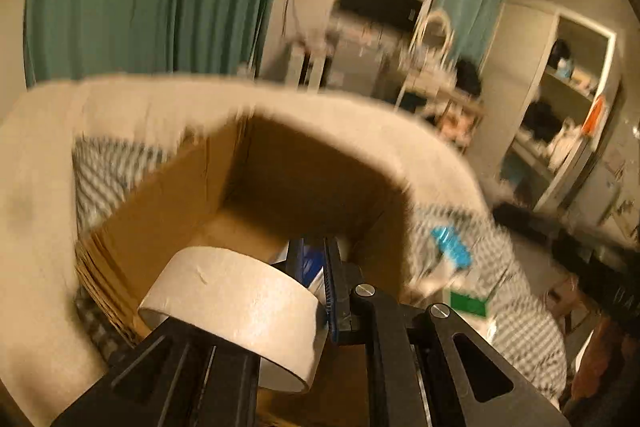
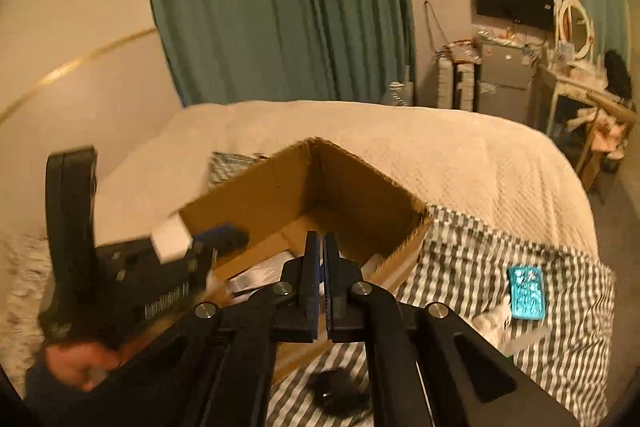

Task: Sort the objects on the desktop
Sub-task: 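Drop the tape roll into the box with the left tool while the right tool drops the black cup there, then grasp the black round holder with the left tool while the right tool grasps the white foam tube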

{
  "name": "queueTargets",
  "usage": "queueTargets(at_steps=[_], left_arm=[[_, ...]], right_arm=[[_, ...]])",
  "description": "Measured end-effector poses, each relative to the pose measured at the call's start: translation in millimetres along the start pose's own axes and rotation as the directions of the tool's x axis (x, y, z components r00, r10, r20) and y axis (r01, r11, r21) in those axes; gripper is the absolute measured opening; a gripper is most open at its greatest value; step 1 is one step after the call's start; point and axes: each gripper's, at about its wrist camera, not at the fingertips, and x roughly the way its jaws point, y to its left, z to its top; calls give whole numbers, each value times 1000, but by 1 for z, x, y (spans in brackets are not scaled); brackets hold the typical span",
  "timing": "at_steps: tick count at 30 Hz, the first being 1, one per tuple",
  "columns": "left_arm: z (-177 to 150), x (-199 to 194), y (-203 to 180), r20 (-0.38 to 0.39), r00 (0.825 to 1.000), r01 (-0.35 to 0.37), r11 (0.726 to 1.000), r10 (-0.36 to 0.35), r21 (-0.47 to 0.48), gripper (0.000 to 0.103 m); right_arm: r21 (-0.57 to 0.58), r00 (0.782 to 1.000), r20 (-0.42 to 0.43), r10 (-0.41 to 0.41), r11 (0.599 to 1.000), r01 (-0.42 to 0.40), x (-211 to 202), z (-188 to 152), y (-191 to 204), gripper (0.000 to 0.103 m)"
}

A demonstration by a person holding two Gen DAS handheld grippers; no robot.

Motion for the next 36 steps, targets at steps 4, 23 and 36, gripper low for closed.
queueTargets(at_steps=[4,23,36], left_arm=[[-15,29,-14,-87,993,-70,990,81,118,39],[-66,-34,-65,-47,972,-216,951,231,222,103],[-163,-8,-130,-57,998,-9,996,14,86,103]], right_arm=[[12,999,-51,-3,1000,3,23,-37,-6,45],[192,977,-131,-170,962,193,-109,-179,-134,59],[279,992,-71,-103,953,119,-117,-202,-155,67]])
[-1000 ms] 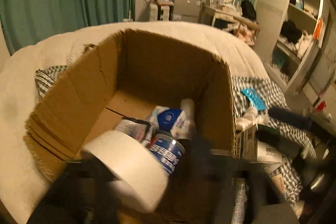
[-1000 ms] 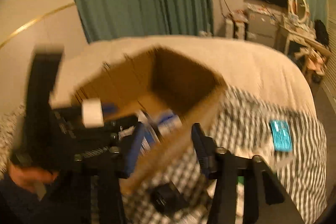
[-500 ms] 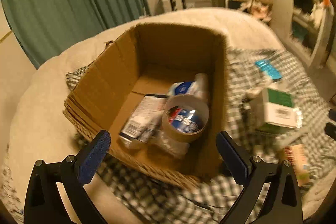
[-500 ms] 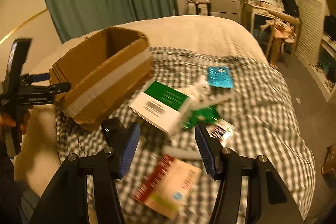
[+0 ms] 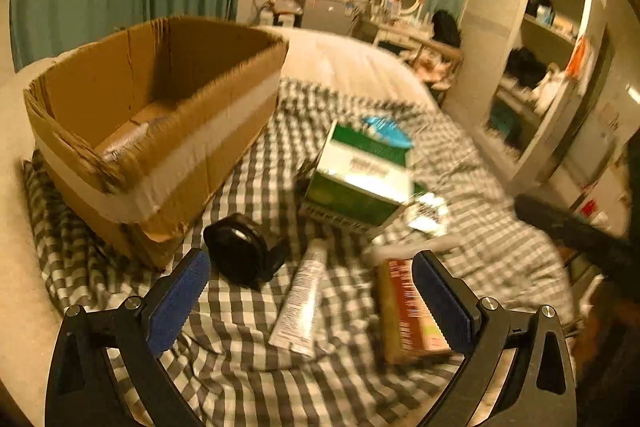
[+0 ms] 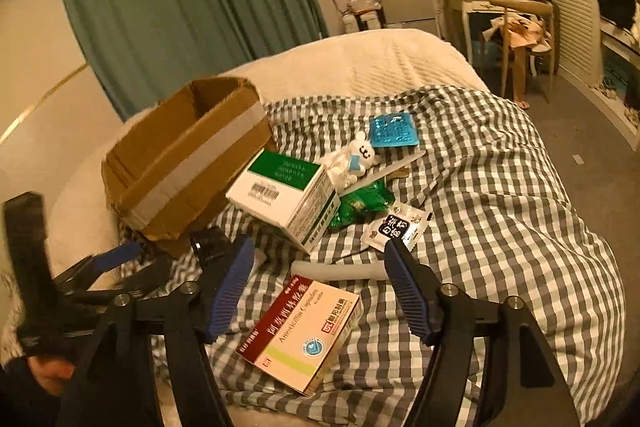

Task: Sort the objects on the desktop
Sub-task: 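Grasp the black round holder with the left tool while the right tool grasps the white foam tube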

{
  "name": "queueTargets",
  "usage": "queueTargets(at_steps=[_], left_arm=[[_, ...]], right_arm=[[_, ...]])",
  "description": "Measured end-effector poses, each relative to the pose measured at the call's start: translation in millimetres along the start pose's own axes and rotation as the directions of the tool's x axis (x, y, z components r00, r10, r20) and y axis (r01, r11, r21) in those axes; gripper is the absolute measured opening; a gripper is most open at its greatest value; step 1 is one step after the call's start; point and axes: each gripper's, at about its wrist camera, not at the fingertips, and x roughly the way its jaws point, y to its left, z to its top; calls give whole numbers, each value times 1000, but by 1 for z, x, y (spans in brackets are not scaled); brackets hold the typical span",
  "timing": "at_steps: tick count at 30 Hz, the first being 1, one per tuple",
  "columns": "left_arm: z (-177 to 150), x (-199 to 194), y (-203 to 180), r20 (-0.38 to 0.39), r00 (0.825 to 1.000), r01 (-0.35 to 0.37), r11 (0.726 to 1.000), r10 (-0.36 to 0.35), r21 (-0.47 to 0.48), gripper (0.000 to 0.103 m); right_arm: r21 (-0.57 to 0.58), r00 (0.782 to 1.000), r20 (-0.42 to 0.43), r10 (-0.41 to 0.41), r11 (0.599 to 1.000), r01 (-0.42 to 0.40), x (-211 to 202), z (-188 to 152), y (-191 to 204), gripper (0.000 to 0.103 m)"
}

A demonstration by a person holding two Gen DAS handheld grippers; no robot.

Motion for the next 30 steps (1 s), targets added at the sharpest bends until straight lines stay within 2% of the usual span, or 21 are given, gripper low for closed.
queueTargets(at_steps=[3,5,6,9,13,17,21,24,25,26,27,28,30], left_arm=[[-5,27,1,-6,999,-43,999,43,10,103],[-9,34,6,43,994,-105,994,105,3,103],[-12,39,8,47,992,-113,994,113,-1,103],[-14,57,15,-20,995,-95,995,95,-28,103],[-13,70,30,-21,997,-71,991,69,-116,103],[-14,91,50,-41,998,-63,970,55,-234,103],[-20,106,65,-38,995,-103,946,95,-309,103],[-22,106,61,-35,992,-127,949,122,-287,103],[-22,106,59,-43,990,-140,950,134,-277,98],[-21,106,58,-49,989,-151,951,143,-270,88],[-21,106,57,-52,987,-158,951,150,-264,81],[-20,105,56,-53,987,-162,953,153,-258,76],[-20,103,53,-57,986,-164,956,155,-244,76]], right_arm=[[5,999,-35,-7,1000,7,15,-3,-7,67],[30,998,-60,-4,1000,6,28,-4,-17,67],[45,997,-77,-25,999,29,37,-6,-24,67],[47,989,-143,-48,997,55,63,-11,-32,67],[22,976,-200,-89,995,95,87,-17,-39,68],[98,963,-254,-85,989,113,103,-23,-58,68],[96,967,-238,-88,989,113,115,-16,-62,68],[78,959,-264,-105,988,130,129,-19,-60,68],[61,957,-265,-121,988,142,130,-21,-57,63],[52,956,-266,-124,988,143,130,-21,-55,59],[45,955,-272,-118,990,135,129,-23,-53,48],[34,953,-277,-125,990,139,129,-24,-51,44],[11,952,-266,-153,987,162,127,-27,-49,39]])
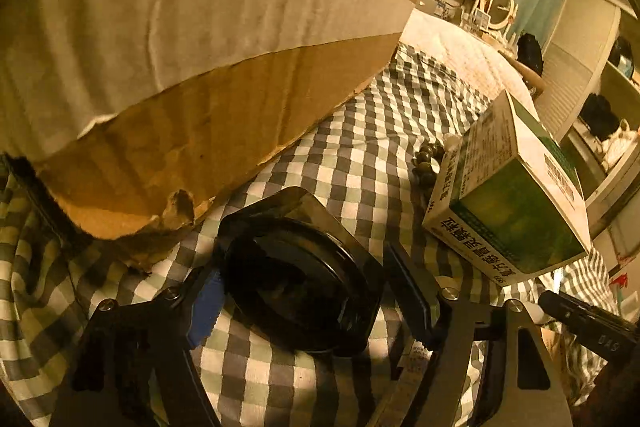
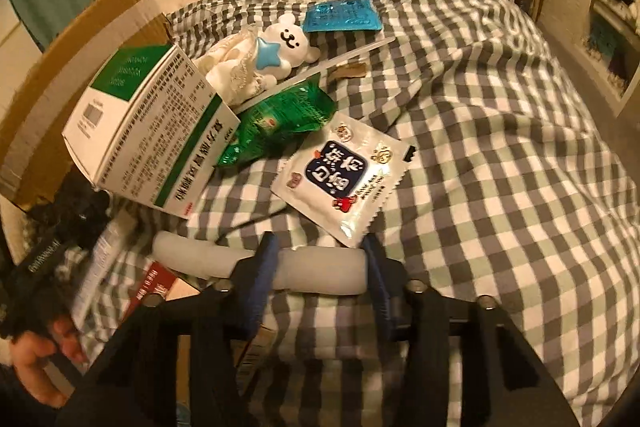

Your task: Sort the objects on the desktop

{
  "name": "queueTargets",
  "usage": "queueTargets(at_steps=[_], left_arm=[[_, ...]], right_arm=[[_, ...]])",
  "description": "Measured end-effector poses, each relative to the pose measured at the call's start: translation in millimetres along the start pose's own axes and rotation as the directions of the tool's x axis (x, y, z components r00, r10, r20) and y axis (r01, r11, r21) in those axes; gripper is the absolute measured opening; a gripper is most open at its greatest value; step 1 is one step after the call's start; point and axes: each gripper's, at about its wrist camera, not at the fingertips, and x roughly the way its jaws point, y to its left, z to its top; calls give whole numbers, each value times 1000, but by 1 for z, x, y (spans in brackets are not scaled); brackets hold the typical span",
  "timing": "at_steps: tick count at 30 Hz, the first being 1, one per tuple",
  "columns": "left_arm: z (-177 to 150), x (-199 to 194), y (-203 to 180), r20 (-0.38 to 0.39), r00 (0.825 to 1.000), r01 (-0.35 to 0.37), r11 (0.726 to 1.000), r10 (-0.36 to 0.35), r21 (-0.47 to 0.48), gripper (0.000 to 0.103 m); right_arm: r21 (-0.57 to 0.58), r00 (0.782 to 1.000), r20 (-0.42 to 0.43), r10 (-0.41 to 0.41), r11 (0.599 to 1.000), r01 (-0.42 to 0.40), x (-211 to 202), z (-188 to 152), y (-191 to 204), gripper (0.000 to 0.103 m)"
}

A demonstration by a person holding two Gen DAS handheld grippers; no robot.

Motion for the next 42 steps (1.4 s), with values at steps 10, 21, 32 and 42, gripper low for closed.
queueTargets(at_steps=[10,21,32,42], left_arm=[[-5,-36,-9,14,999,41,999,-41,4,76],[-4,-117,-39,130,978,151,985,-162,89,76],[87,-179,-9,252,938,225,972,-237,72,76],[107,-148,47,255,953,163,986,-166,34,76]], right_arm=[[-12,992,128,8,1000,-6,-50,-8,6,33],[-120,914,406,-14,990,68,-139,2,33,33],[-218,896,426,124,975,-31,-185,49,82,7],[-175,984,149,100,982,-74,-81,15,78,41]])
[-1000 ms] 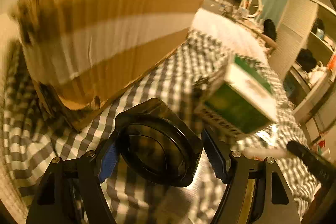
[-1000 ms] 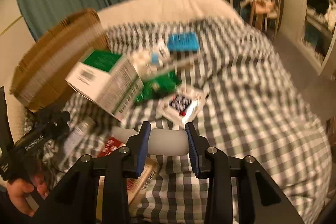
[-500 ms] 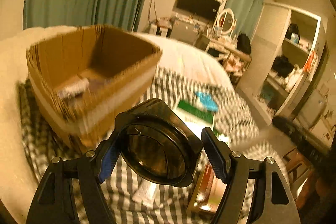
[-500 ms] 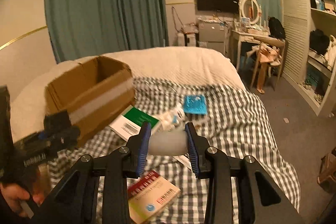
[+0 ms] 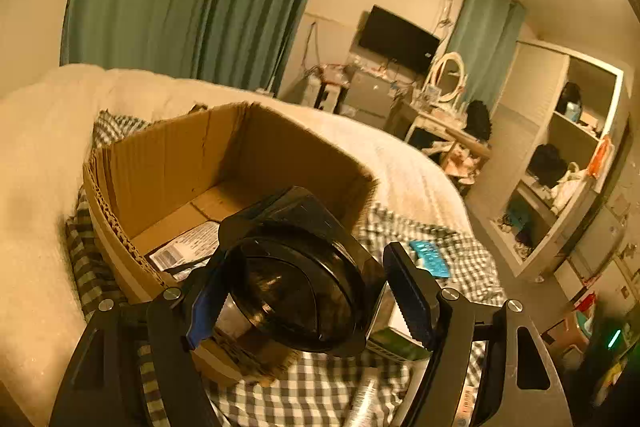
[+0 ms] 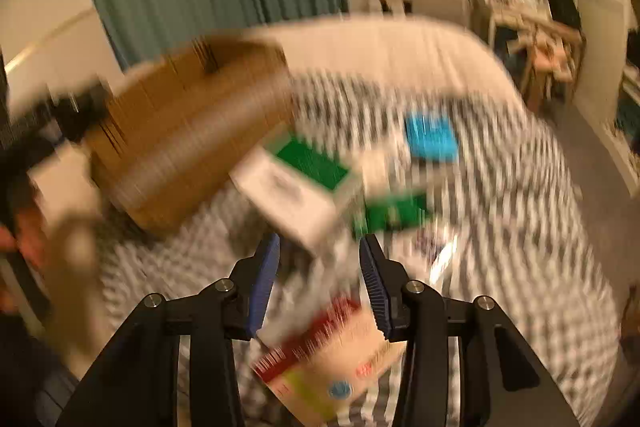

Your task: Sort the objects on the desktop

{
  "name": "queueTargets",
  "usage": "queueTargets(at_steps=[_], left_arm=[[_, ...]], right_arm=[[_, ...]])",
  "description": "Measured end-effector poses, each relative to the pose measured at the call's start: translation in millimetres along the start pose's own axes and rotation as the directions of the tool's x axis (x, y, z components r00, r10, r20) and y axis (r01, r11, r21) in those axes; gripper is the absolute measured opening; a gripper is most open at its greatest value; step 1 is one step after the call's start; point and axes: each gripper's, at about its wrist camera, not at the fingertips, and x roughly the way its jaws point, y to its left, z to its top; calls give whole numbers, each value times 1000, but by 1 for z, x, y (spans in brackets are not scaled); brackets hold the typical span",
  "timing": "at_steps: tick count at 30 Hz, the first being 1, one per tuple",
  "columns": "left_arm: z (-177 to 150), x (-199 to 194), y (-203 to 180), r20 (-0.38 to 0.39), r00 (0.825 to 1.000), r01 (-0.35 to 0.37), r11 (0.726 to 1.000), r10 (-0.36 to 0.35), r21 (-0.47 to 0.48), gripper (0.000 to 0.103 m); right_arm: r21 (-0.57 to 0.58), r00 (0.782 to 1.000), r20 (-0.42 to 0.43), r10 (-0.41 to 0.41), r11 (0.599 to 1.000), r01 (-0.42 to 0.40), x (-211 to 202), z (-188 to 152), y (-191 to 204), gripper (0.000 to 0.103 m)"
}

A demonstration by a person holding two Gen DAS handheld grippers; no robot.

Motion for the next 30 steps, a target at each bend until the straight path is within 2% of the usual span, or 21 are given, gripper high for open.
queueTargets(at_steps=[2,3,4,7,11,12,13,15,18,21,23,25,27,30], left_arm=[[1,3,-1,11,1000,-13,1000,12,20,76],[0,3,-3,17,1000,-19,999,18,31,76],[0,2,-4,19,1000,-22,999,22,36,76],[2,-2,-5,25,1000,-8,999,8,35,76],[-1,-4,-6,29,999,-29,998,27,48,76],[-2,-3,-6,25,999,-32,998,31,49,76],[-2,-1,-5,20,999,-33,998,32,48,76],[-2,3,-5,11,999,-33,998,33,47,76],[-3,6,-6,6,999,-44,997,44,57,76],[-2,7,-6,6,999,-43,997,43,56,76],[-1,7,-5,6,999,-43,998,43,54,76],[3,7,-4,15,998,-55,997,54,53,76],[14,2,1,63,996,-62,998,60,34,76],[30,1,6,78,994,-75,997,72,28,76]], right_arm=[[31,996,-86,-11,999,14,25,-14,-6,41],[50,993,-116,12,999,-6,36,-15,-9,41],[55,992,-126,25,998,-18,44,-14,-9,41],[11,979,-197,-48,999,51,73,-1,-2,41],[11,969,-239,-65,997,70,105,5,-8,42],[7,966,-246,-73,997,77,108,3,-9,41],[5,965,-249,-81,996,85,109,2,-10,32],[-14,967,-230,-107,994,107,106,-3,-10,24],[-16,983,-157,-94,996,93,81,-7,-10,13],[2,996,-71,-58,998,58,45,-4,-8,12],[2,999,16,-28,1000,28,17,6,-1,12],[-11,997,82,13,1000,-12,-5,15,8,12],[-51,990,139,23,999,-16,-16,29,23,12],[-107,979,199,46,994,-25,-37,48,41,12]])
